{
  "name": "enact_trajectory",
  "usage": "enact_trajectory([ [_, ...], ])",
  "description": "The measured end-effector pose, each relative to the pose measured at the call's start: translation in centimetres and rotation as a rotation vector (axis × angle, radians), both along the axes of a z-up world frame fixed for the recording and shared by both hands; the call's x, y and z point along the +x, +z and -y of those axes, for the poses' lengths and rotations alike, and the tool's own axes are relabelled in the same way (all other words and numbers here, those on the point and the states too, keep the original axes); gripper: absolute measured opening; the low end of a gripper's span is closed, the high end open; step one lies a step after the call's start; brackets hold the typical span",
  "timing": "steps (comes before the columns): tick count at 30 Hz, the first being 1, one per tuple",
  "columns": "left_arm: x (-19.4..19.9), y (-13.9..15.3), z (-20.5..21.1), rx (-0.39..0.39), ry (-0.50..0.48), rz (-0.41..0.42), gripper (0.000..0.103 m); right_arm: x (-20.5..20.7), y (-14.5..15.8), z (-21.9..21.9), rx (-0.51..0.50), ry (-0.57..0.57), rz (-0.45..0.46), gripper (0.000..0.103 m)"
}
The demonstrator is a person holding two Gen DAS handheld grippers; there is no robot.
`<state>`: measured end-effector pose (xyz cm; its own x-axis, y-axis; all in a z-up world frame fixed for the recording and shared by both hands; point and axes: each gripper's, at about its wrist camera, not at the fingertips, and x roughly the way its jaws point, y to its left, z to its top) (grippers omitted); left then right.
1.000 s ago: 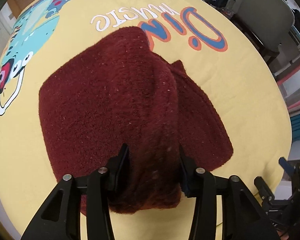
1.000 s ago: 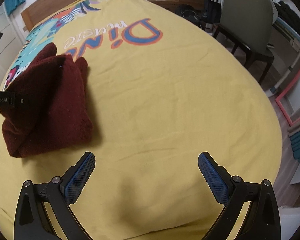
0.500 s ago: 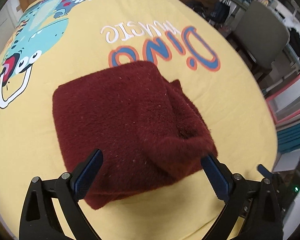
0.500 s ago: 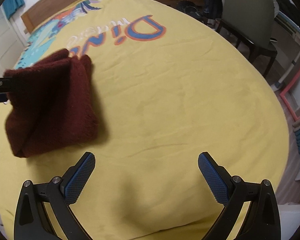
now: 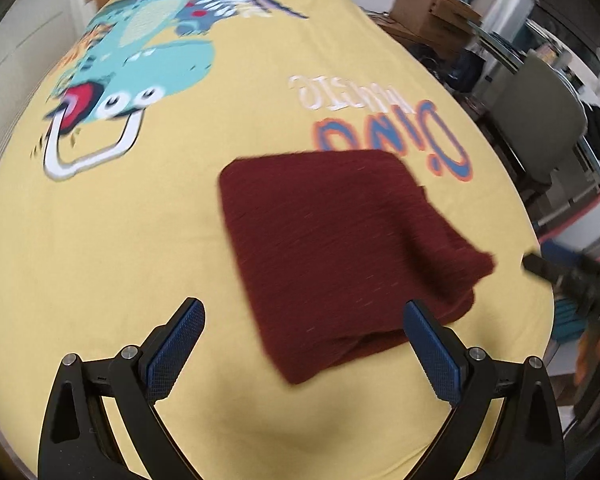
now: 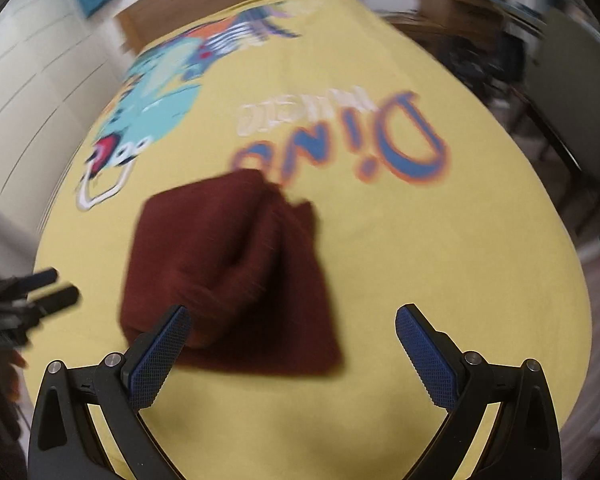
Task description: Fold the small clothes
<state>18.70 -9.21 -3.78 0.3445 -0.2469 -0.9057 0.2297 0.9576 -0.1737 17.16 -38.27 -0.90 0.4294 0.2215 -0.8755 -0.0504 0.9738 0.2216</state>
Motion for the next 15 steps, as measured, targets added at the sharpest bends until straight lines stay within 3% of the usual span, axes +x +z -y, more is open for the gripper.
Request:
enact_trajectory([
  [3,-0.6,-1.4,-2.2,-0.002,0.041,-0.02,0.097,3.4,0.1,-3.1,0.005,0.091,-0.045,0.1],
  [7,-1.3,-3.2,-4.6,-0.01,0.08,-0.054,0.097,7.2,-2.2,-6.9,-0.01,0.161,-0.155,0.092],
  [11,-1.9,-4.0,-6.3,-0.007,0.11,-0.057,0.097,8.7,-5.4,-8.8,-0.05,0.193,-0.257,0.066],
  [15,-2.4,-4.4,-6.9,0.004,0.114,-0.051,0.097,8.3,-7.7,-8.8,-0.026,0.183,-0.314,0.066],
])
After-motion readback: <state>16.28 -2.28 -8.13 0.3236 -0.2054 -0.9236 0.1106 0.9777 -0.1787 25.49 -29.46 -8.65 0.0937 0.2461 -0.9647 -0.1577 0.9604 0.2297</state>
